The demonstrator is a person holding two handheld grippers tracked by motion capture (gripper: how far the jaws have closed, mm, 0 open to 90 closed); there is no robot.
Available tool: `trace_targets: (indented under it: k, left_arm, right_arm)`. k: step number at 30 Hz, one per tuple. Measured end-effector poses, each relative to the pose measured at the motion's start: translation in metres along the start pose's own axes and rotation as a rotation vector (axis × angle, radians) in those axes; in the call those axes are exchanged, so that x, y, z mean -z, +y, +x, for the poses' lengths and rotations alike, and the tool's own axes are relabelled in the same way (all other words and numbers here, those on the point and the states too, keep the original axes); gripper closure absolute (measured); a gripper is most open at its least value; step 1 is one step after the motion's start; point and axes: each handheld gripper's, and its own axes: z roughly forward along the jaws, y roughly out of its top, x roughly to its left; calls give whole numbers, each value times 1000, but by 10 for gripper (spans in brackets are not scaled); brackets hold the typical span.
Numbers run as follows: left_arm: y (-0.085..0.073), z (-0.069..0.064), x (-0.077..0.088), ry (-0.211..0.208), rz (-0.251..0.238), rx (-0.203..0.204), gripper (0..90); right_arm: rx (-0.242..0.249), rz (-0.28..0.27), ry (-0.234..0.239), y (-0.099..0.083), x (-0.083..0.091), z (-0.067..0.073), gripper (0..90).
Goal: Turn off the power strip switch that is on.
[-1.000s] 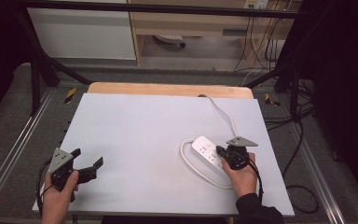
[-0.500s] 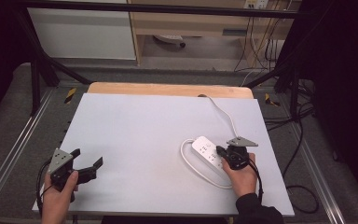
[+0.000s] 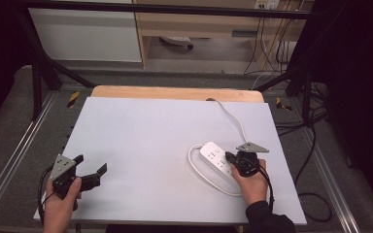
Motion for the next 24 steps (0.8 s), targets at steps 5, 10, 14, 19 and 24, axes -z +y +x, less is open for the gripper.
trace_targets:
  k: [5, 10, 14, 19, 24]
  left_arm:
    - [0, 0, 0, 1, 1, 1, 60]
    - [0, 0, 0, -1, 1, 2, 61]
    - [0, 0, 0, 0, 3, 1, 61]
    - [0, 0, 0, 0, 2, 1, 61]
    - [0, 0, 0, 0, 3, 3, 61]
  right_arm:
    - [1, -2, 4, 0, 0, 0, 900]
    - [1, -2, 5, 0, 0, 0, 900]
    - [-2, -3, 6, 0, 0, 0, 900]
    - [-1, -2, 5, 0, 0, 1, 900]
    - [-4, -3, 3, 0, -1, 1, 900]
